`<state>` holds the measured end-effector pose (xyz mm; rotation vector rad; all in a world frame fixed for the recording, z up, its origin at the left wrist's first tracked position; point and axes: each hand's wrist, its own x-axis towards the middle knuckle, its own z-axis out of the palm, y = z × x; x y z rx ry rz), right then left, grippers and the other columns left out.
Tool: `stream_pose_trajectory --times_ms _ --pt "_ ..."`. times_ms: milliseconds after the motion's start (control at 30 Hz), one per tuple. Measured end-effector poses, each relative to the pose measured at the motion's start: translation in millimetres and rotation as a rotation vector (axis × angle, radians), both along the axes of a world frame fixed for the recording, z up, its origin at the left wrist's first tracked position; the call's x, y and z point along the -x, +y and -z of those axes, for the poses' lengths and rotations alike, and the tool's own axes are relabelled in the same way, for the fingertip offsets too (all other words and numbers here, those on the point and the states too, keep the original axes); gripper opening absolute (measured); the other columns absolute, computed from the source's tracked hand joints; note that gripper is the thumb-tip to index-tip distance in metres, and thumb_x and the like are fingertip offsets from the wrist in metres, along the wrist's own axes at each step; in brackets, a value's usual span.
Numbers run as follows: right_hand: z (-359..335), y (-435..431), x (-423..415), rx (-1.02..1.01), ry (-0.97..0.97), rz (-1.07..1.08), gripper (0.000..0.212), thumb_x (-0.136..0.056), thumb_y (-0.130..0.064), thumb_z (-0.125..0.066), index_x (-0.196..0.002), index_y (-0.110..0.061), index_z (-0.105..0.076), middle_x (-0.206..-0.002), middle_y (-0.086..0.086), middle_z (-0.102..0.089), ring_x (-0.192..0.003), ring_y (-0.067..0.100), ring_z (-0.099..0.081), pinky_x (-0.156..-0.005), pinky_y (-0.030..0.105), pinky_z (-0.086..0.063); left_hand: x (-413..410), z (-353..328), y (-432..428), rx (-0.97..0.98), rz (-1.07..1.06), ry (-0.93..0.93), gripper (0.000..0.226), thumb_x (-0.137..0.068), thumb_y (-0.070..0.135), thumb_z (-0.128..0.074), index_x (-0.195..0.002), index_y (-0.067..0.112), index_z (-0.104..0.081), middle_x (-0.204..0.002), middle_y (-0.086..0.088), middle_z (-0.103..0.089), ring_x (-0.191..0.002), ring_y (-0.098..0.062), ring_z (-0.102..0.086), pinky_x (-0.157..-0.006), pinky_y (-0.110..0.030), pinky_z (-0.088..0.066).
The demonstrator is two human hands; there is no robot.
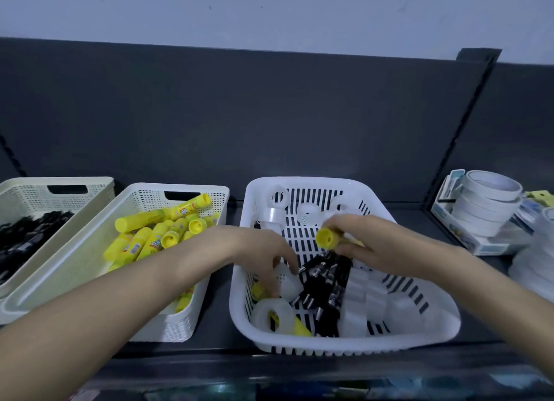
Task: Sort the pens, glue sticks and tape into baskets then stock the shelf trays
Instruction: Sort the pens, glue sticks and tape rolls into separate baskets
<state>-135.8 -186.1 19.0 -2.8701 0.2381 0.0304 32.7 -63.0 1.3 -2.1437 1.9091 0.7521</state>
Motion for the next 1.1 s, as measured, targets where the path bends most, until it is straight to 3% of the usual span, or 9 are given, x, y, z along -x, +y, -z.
stream_pose_trajectory --times_ms 133,233,333,433,533,667,767,900,1100 --pt "0 6 25 0.060 0.222 -0.104 0.026 -0.084 -0.042 -0.059 -0.109 -0.040 -0.052 -0.097 -0.020 -0.053 -0.095 0.003 -0.050 -0.086 0.028 -0.044 -4 6 -1 0.267 -0.133 -0.075 0.055 -0.077 0.038 -0.071 -0.124 0.028 -0.044 -0.094 0.008 -0.051 -0.083 -0.014 -0.051 -0.064 -0.026 -0.042" --pt "17 10 29 0.123 0.344 -0.105 0.034 -0.081 -0.048 -0.061 -0.113 -0.040 -0.052 -0.104 -0.010 -0.046 -0.099 0.009 -0.042 -0.087 0.031 -0.040 -6 6 2 0.176 -0.081 -0.017 0.074 -0.072 0.036 -0.076 -0.133 0.036 -0.034 -0.111 0.004 -0.045 -0.100 -0.017 -0.047 -0.081 -0.031 -0.047" --pt "28 0 16 0.165 0.192 0.016 0.030 -0.081 -0.047 -0.061 -0.109 -0.038 -0.054 -0.103 -0.007 -0.047 -0.099 0.012 -0.046 -0.082 0.030 -0.042 -4 2 9 0.045 0.110 -0.187 0.078 -0.074 0.033 -0.073 -0.136 0.050 -0.029 -0.147 0.005 -0.015 -0.137 -0.022 -0.017 -0.104 -0.038 -0.034" --pt "35 -17 3 0.111 0.044 0.182 0.017 -0.084 -0.040 -0.061 -0.098 -0.032 -0.057 -0.098 -0.004 -0.052 -0.095 0.017 -0.052 -0.081 0.033 -0.045 -2 5 9 0.018 0.203 -0.281 0.062 -0.078 0.033 -0.069 -0.133 0.045 -0.042 -0.156 0.005 0.008 -0.144 -0.019 0.005 -0.115 -0.040 -0.014" --pt "32 -24 0 -0.026 -0.109 0.239 0.011 -0.085 -0.038 -0.061 -0.091 -0.032 -0.054 -0.093 -0.006 -0.058 -0.089 0.015 -0.054 -0.082 0.038 -0.048 -6 12 -3 0.125 0.213 -0.230 0.030 -0.079 0.037 -0.069 -0.109 0.032 -0.067 -0.156 0.004 -0.004 -0.143 -0.019 -0.004 -0.114 -0.039 -0.020" --pt "21 -20 8 -0.145 -0.258 0.244 0.009 -0.086 -0.034 -0.061 -0.089 -0.027 -0.056 -0.074 -0.012 -0.056 -0.065 0.004 -0.046 -0.069 0.034 -0.045 -12 17 -14 0.293 0.183 -0.165 0.008 -0.079 0.032 -0.068 -0.084 0.027 -0.072 -0.150 0.005 -0.022 -0.135 -0.019 -0.026 -0.103 -0.040 -0.038" --pt "19 -17 16 -0.187 -0.257 0.217 0.007 -0.086 -0.033 -0.062 -0.086 -0.031 -0.056 -0.073 -0.012 -0.055 -0.063 0.004 -0.044 -0.065 0.028 -0.041 -5 19 -12 0.401 0.269 -0.156 0.011 -0.083 0.028 -0.064 -0.092 0.028 -0.071 -0.133 0.005 -0.037 -0.123 -0.015 -0.035 -0.097 -0.036 -0.039" --pt "26 -14 25 -0.216 -0.176 0.216 0.007 -0.085 -0.036 -0.062 -0.085 -0.035 -0.055 -0.073 -0.013 -0.056 -0.065 0.003 -0.047 -0.064 0.022 -0.041 -1 17 -6 0.168 0.424 -0.196 0.028 -0.084 0.027 -0.063 -0.112 0.027 -0.066 -0.118 0.006 -0.053 -0.107 -0.015 -0.048 -0.087 -0.031 -0.042" --pt "24 -6 19 -0.221 -0.160 0.254 0.007 -0.091 -0.032 -0.055 -0.091 -0.028 -0.049 -0.082 -0.004 -0.060 -0.077 0.018 -0.054 -0.072 0.033 -0.047 -8 23 -15 0.075 0.324 -0.166 0.031 -0.081 0.031 -0.067 -0.111 0.025 -0.065 -0.104 0.005 -0.063 -0.096 -0.018 -0.056 -0.083 -0.036 -0.048"
